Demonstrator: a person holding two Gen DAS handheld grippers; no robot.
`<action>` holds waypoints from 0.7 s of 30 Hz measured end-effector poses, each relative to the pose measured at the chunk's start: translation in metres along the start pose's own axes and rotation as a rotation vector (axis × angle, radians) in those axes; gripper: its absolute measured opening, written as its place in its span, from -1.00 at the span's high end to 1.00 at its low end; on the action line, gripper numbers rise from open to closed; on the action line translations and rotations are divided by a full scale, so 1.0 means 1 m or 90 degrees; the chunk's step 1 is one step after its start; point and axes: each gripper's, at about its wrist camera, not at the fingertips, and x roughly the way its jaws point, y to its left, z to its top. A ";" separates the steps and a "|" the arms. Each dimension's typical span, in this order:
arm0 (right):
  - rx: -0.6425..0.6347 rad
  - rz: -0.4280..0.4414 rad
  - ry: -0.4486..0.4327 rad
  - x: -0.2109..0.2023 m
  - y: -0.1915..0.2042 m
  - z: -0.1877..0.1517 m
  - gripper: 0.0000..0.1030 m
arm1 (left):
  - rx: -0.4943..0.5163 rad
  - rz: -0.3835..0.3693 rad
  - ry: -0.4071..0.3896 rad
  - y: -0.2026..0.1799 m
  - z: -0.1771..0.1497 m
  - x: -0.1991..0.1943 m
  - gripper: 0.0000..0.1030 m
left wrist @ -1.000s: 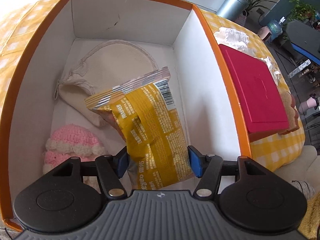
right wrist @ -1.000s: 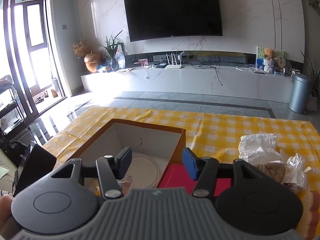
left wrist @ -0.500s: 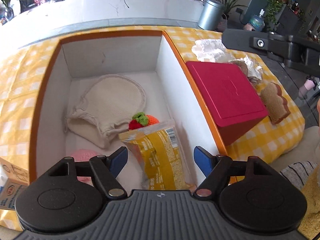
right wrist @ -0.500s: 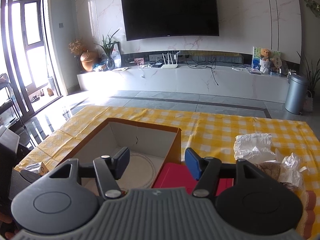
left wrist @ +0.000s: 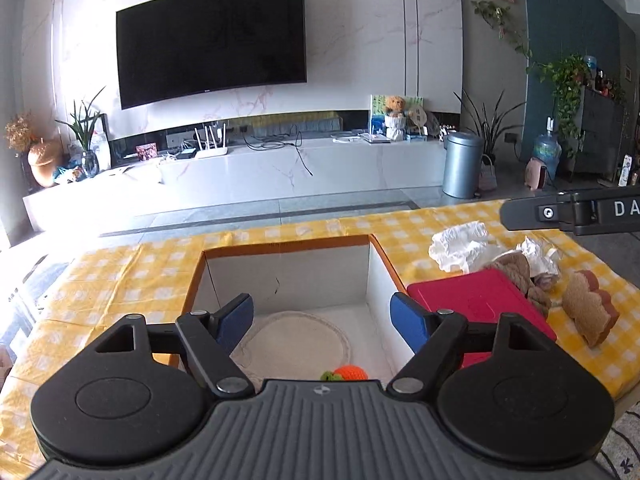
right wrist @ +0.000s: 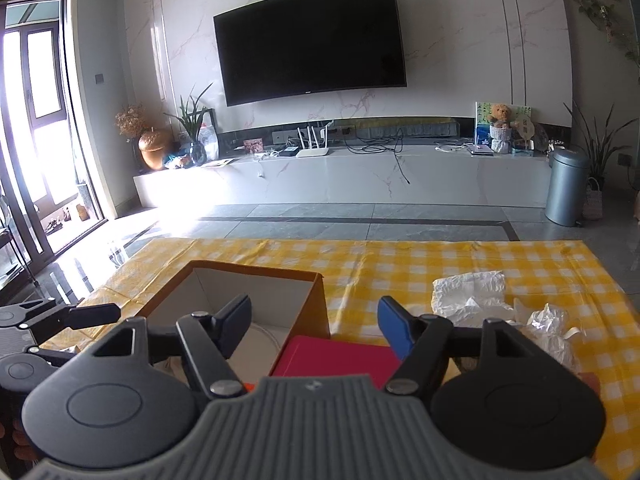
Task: Organize soft objects
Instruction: 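Withdraw the left tool from the box while the right tool moves to the pile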
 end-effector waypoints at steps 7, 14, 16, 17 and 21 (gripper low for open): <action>0.075 -0.147 -0.015 -0.030 -0.059 -0.005 -0.45 | -0.038 -0.008 -0.027 -0.005 0.006 -0.007 -0.85; 0.089 -0.198 0.112 0.005 -0.107 -0.041 -0.79 | -0.048 -0.035 -0.015 -0.016 0.006 -0.009 -0.85; 0.020 -0.199 0.172 0.029 -0.102 -0.057 -0.80 | -0.038 -0.041 -0.008 -0.022 0.005 -0.006 -0.85; -0.014 -0.188 0.200 0.041 -0.099 -0.065 -0.80 | -0.028 -0.041 -0.003 -0.027 0.003 -0.004 -0.85; -0.022 -0.113 0.240 0.069 -0.107 -0.081 -0.81 | 0.011 -0.023 0.008 -0.045 -0.004 0.004 -0.85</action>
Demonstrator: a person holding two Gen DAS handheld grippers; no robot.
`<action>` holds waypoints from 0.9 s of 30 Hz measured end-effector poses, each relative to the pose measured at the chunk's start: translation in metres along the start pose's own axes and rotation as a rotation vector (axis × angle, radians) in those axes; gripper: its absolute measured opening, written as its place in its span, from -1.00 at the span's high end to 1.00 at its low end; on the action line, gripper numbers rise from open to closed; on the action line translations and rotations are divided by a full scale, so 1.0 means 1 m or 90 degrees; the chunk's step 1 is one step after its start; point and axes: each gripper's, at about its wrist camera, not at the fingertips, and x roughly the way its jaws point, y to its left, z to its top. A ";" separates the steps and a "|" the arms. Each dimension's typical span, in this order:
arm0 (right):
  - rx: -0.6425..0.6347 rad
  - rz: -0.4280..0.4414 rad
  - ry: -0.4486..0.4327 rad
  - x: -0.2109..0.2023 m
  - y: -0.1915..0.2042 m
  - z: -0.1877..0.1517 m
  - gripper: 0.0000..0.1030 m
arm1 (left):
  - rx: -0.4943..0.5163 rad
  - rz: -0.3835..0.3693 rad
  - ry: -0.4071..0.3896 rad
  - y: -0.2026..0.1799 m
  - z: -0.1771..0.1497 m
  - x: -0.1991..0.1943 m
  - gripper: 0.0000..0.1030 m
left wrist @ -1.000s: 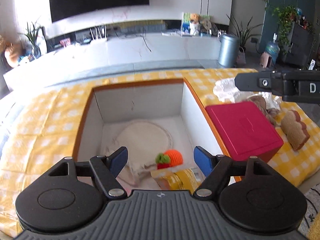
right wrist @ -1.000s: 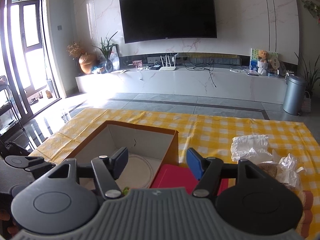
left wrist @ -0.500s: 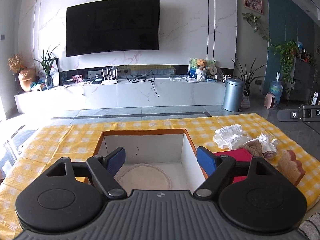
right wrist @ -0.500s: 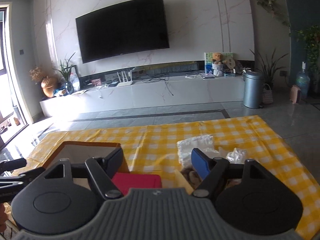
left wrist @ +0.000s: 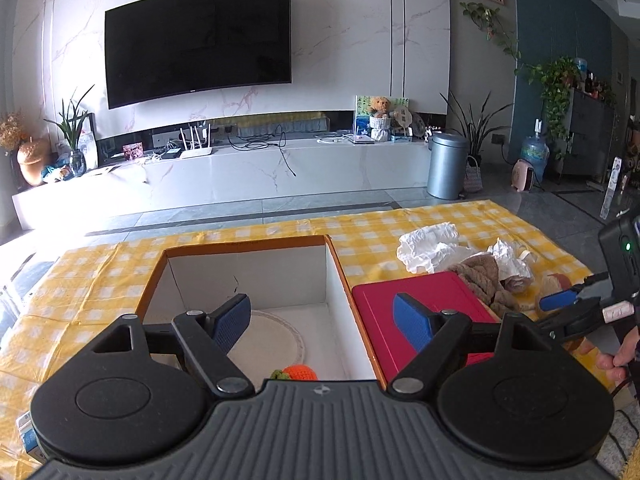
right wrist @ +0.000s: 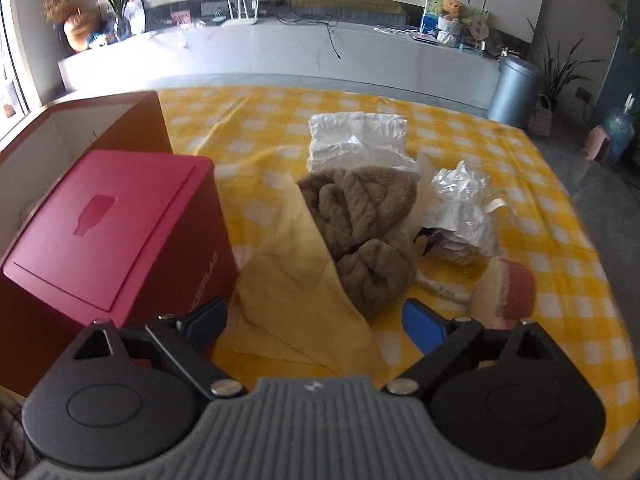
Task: Organize soft objects
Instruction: 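Withdraw the left tool from the box while the right tool moves to the pile, then close the right tool on the yellow cloth and lift it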
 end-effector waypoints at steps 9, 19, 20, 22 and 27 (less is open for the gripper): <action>0.005 -0.050 0.041 0.022 -0.018 0.001 -0.82 | 0.019 0.001 0.031 -0.007 -0.012 0.013 -0.85; -0.055 0.007 0.109 0.073 -0.004 -0.004 -0.56 | 0.030 -0.005 0.050 -0.002 -0.019 0.014 -0.85; -0.038 0.016 0.102 0.074 -0.007 -0.003 -0.54 | 0.030 -0.005 0.052 -0.002 -0.019 0.014 -0.85; -0.027 0.014 0.102 0.072 -0.009 -0.002 -0.36 | 0.028 -0.006 0.054 -0.001 -0.019 0.014 -0.85; 0.001 0.010 0.098 0.060 -0.017 -0.005 0.69 | 0.023 -0.001 0.054 0.002 -0.017 0.012 -0.85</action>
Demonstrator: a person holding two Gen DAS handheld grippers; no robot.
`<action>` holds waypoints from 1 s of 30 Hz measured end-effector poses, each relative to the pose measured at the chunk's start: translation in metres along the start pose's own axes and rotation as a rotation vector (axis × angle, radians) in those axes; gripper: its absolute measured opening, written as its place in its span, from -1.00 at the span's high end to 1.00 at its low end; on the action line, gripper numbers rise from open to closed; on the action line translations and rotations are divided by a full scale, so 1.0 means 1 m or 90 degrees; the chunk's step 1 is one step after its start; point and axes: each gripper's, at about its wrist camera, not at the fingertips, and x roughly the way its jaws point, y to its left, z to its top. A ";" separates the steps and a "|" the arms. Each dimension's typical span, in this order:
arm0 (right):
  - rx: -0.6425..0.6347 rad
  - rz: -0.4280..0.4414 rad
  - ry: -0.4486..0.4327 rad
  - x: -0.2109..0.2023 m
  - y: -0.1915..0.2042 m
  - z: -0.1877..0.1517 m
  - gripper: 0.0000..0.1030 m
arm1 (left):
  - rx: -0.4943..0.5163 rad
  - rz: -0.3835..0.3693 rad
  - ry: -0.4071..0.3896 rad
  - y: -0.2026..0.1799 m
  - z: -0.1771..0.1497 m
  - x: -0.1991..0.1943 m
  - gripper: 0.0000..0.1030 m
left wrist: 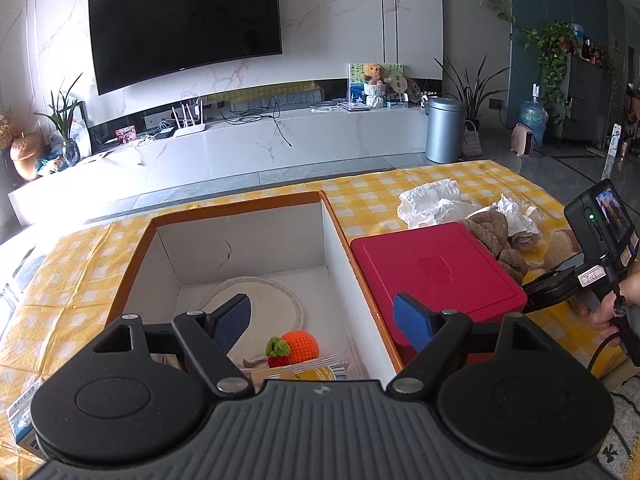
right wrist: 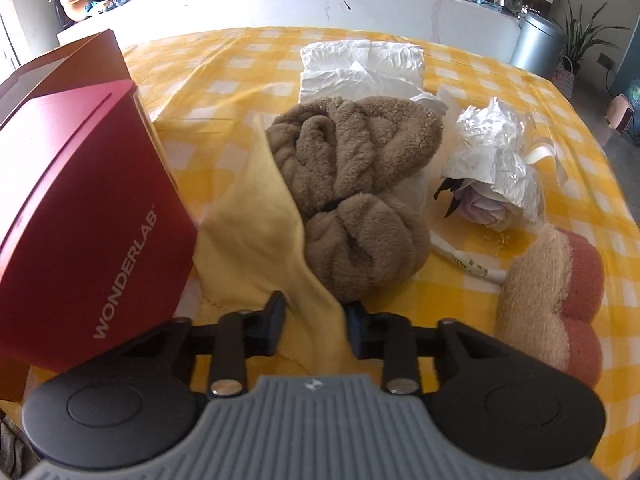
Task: Organize soft objects
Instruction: 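Close the right tool on the yellow cloth and lift it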
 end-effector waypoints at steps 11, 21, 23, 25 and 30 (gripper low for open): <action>0.073 0.014 -0.066 -0.058 -0.012 -0.017 0.96 | 0.009 0.006 0.011 -0.004 -0.001 0.001 -0.85; -0.044 -0.024 -0.002 -0.032 0.014 -0.016 -0.21 | 0.006 0.009 0.030 -0.001 -0.004 0.005 -0.85; -0.098 -0.025 0.001 -0.024 0.021 -0.014 -0.21 | -0.008 0.004 0.036 0.003 -0.003 0.006 -0.85; -0.117 -0.016 0.002 -0.016 0.024 -0.011 -0.21 | -0.019 -0.001 0.042 0.006 -0.003 0.006 -0.85; -0.158 -0.020 0.006 -0.001 0.036 -0.004 -0.21 | -0.029 -0.002 0.045 0.009 -0.004 0.003 -0.85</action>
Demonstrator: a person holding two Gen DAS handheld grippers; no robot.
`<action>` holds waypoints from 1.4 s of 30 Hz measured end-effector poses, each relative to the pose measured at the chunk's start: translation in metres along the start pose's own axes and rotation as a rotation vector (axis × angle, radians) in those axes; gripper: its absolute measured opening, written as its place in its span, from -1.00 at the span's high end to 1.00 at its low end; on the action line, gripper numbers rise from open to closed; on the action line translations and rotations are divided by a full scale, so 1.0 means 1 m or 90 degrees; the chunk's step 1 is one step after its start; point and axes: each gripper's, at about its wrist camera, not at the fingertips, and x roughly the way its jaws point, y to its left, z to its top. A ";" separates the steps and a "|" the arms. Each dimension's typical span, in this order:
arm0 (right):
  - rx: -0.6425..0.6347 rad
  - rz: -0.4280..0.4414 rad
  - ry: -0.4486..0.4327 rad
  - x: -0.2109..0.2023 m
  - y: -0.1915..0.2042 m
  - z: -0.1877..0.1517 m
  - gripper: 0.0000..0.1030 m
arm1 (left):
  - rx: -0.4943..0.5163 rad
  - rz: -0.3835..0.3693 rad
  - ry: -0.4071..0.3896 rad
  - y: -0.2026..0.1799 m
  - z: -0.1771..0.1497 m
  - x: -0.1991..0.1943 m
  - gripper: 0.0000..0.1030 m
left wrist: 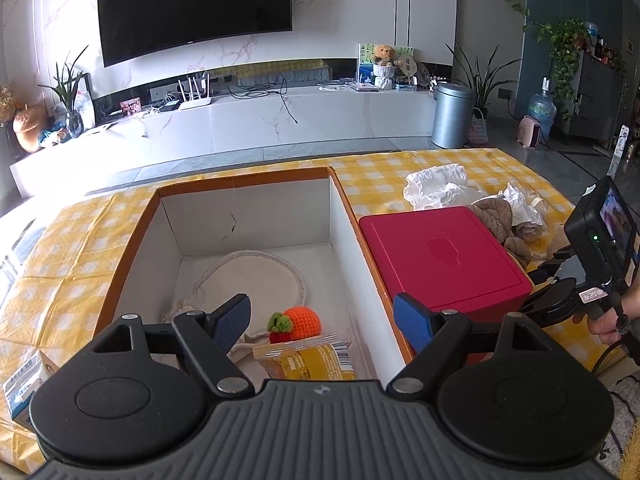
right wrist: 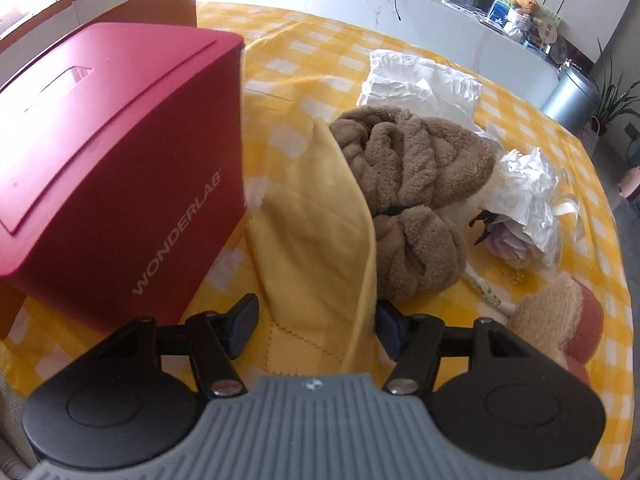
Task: Organize soft objects
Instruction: 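Close the right tool on the yellow cloth and lift it, then reach the left tool to the red-brown bear sponge and close on it while the right tool holds the cloth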
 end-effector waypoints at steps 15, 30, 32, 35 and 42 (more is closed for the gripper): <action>0.130 0.028 -0.047 -0.038 -0.019 -0.015 1.00 | 0.026 0.002 -0.002 -0.008 -0.001 -0.005 -0.85; 0.355 0.012 -0.292 -0.110 -0.074 -0.028 1.00 | 0.045 -0.055 0.018 -0.046 0.032 -0.004 -0.85; 0.385 0.004 -0.296 -0.112 -0.082 -0.034 1.00 | 0.065 -0.067 0.020 -0.060 0.041 -0.002 -0.85; 0.423 -0.012 -0.308 -0.117 -0.096 -0.044 1.00 | 0.098 -0.073 0.028 -0.082 0.054 0.004 -0.85; 0.499 -0.096 -0.371 -0.156 -0.120 -0.070 1.00 | 0.125 -0.134 0.066 -0.135 0.070 0.017 -0.85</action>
